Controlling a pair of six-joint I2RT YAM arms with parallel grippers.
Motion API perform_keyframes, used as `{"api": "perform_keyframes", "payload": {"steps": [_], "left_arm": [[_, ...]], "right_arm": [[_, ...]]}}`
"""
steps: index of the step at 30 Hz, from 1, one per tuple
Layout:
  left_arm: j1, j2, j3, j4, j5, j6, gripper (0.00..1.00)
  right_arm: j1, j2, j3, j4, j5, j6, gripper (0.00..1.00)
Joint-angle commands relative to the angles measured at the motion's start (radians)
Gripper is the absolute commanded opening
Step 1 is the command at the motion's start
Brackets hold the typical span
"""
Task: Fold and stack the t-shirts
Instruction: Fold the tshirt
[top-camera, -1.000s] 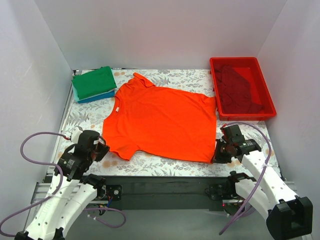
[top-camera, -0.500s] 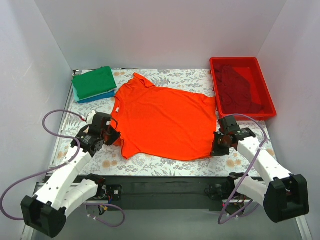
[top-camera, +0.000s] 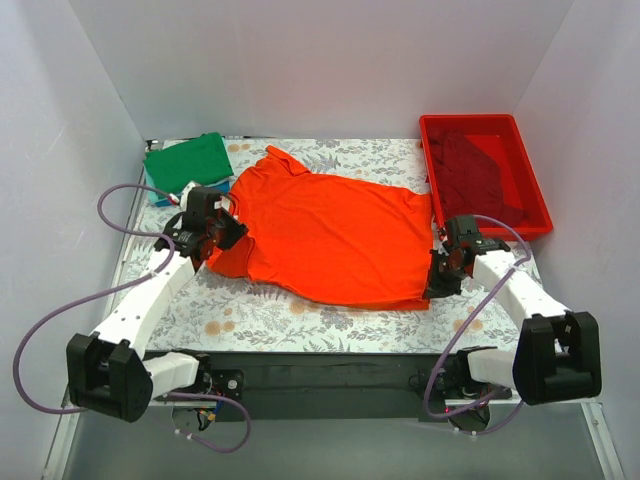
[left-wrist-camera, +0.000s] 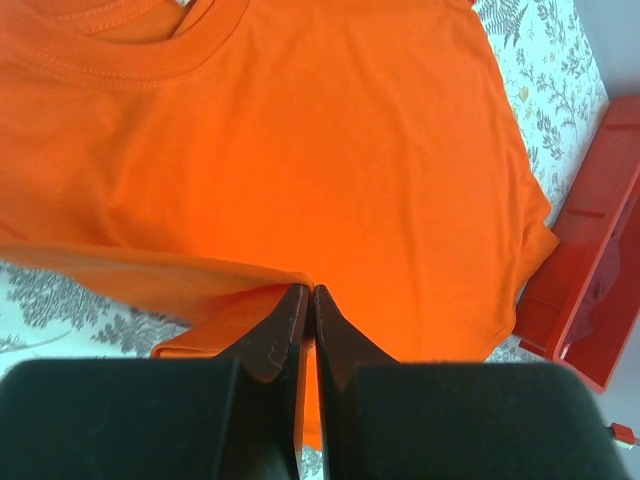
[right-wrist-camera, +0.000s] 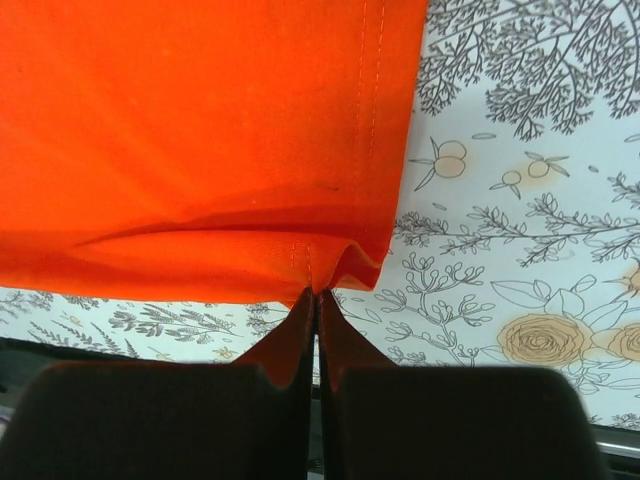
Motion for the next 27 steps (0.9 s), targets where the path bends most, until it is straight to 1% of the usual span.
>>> {"api": "perform_keyframes", "payload": {"steps": [1, 8, 17, 22, 27], "left_arm": [[0.053, 0.037, 0.052, 0.094, 0.100, 0.047, 0.00], [0.109, 0.149, 0.126, 0.140, 0.205, 0.090, 0.00], [0.139, 0.299, 0.203, 0.189, 0.263, 0.132, 0.00], [0.152, 0.339, 0.236, 0.202, 0.274, 0.137, 0.00], [0.166, 0.341, 0.264, 0.208, 0.280, 0.130, 0.00]], "right_arm": [[-0.041, 0.043, 0.083, 0.035, -0.049, -0.052, 0.01], [-0.081, 0.142, 0.155, 0.036, -0.095, -0.086, 0.01], [-0.109, 0.260, 0.236, 0.041, -0.112, -0.115, 0.01], [-0.122, 0.296, 0.266, 0.039, -0.119, -0.120, 0.01], [-0.130, 0.290, 0.284, 0.036, -0.127, -0.121, 0.01]]}}
